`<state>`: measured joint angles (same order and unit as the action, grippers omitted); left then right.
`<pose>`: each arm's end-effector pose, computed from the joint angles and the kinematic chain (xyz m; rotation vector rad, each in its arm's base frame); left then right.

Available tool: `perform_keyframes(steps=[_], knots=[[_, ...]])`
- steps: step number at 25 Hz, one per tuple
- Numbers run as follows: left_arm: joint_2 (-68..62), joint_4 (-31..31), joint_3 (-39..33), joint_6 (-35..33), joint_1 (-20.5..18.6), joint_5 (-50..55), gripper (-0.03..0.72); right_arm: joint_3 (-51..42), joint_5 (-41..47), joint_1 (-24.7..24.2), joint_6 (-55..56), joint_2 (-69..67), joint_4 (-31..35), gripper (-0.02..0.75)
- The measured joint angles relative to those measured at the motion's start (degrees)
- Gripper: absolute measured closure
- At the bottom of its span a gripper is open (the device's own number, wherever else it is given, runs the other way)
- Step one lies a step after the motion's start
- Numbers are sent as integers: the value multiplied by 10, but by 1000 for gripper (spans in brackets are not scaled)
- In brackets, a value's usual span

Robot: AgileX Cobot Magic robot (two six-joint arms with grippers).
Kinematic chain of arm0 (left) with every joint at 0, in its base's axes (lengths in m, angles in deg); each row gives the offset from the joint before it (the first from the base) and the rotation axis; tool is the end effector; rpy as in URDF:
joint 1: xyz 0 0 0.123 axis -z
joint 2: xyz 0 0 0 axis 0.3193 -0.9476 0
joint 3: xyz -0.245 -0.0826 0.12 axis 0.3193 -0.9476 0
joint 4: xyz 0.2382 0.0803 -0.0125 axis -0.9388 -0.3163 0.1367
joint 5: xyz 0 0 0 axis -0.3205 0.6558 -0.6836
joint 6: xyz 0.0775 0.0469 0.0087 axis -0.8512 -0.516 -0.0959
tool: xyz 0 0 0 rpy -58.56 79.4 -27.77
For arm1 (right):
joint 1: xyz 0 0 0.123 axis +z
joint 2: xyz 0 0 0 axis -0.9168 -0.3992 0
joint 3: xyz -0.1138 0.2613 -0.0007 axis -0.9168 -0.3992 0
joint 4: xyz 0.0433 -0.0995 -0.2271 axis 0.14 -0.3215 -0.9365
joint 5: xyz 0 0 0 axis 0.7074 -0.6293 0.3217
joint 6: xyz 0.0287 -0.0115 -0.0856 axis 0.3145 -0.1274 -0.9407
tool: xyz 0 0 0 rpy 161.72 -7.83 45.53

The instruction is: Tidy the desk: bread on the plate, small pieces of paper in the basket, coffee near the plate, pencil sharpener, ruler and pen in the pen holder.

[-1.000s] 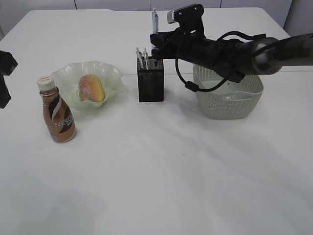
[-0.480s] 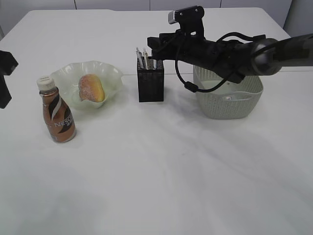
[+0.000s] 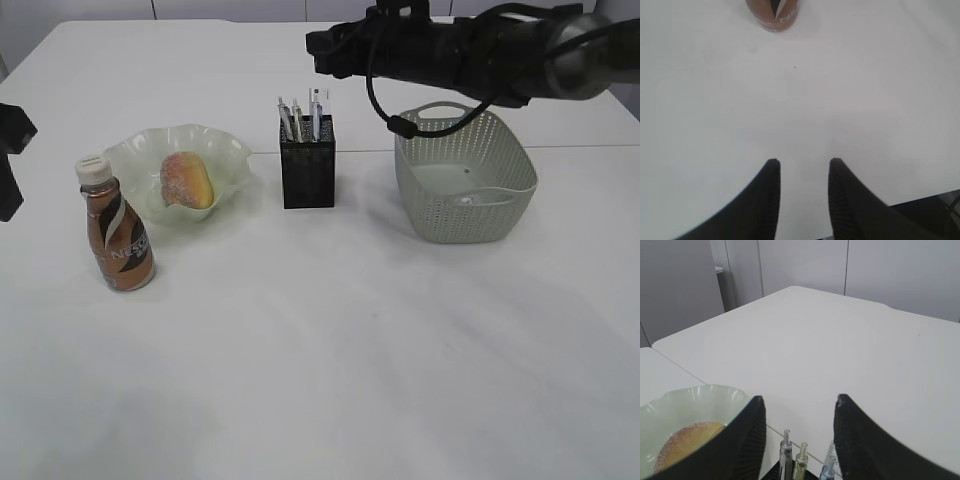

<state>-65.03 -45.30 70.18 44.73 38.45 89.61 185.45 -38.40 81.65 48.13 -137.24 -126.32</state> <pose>0.2606 -0.0914 0.3307 0.2424 2.8530 -0.0652 0.5081 0.1701 0.2332 -0.5461 1.6496 0.4422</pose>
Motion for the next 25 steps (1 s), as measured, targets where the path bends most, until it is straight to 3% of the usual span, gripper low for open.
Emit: perform_keyframes(steps=[3, 8, 10, 17, 25], knots=[[0, -1, 0, 0, 0, 0, 449, 13, 21, 0, 88, 22, -97, 374], [0, -1, 0, 0, 0, 0, 449, 14, 14, 0, 277, 51, -376, 374], [0, -1, 0, 0, 0, 0, 449, 14, -11, -1, 350, 58, -432, 374], [2, 0, 0, -9, 2, 0, 451, 14, -128, -6, 469, 109, -460, 376], [70, 2, 0, -21, 42, -1, 452, 14, -316, -47, 536, 197, -460, 377]])
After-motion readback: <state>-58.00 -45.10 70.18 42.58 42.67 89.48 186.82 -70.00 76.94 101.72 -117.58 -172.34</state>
